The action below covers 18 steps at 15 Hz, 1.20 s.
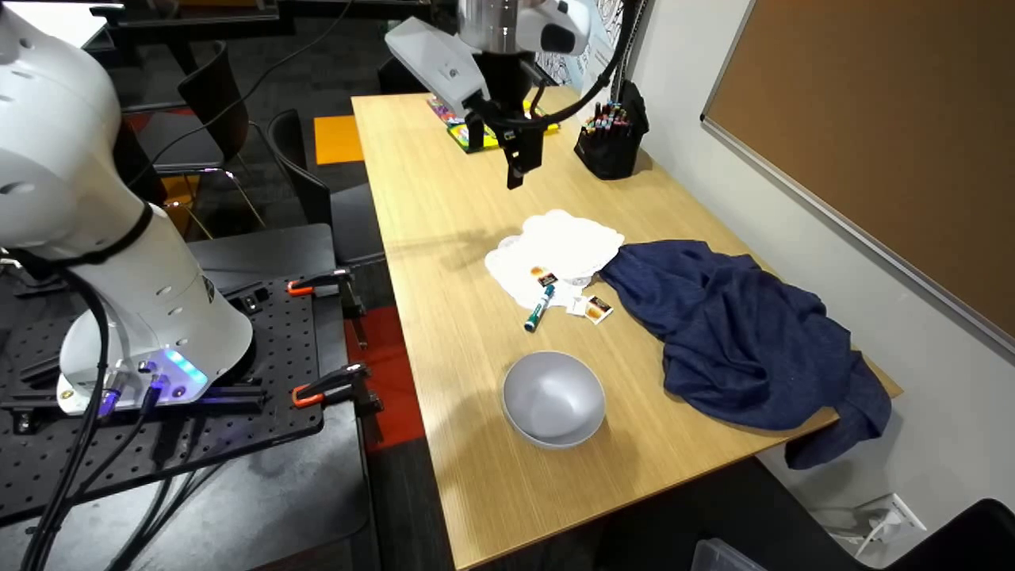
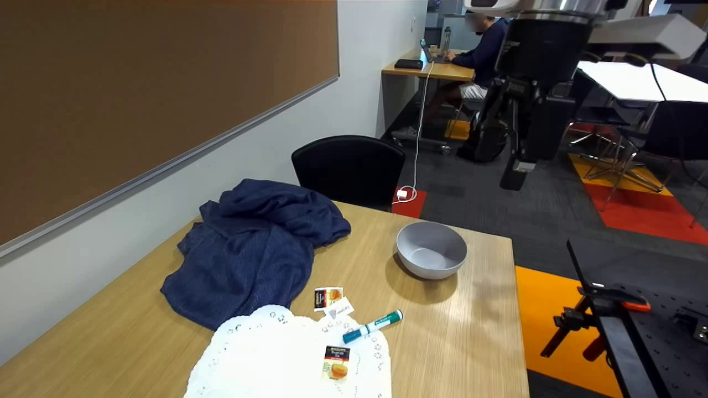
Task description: Pick up the pen from the table and put it in the grey bowl.
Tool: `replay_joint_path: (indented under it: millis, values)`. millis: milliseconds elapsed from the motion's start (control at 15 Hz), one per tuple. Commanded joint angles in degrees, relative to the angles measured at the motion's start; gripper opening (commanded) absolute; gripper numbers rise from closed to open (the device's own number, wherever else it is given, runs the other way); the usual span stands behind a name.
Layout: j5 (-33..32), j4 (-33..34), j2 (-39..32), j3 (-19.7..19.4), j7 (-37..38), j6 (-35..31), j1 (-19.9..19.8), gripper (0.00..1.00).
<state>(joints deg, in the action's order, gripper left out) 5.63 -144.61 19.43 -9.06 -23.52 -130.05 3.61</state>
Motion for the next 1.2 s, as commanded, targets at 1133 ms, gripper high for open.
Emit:
replay_joint_path:
  millis: [1133]
  values:
    - [-10.82, 7.28, -33.96, 8.37, -5.43, -30.96, -5.23, 1.00]
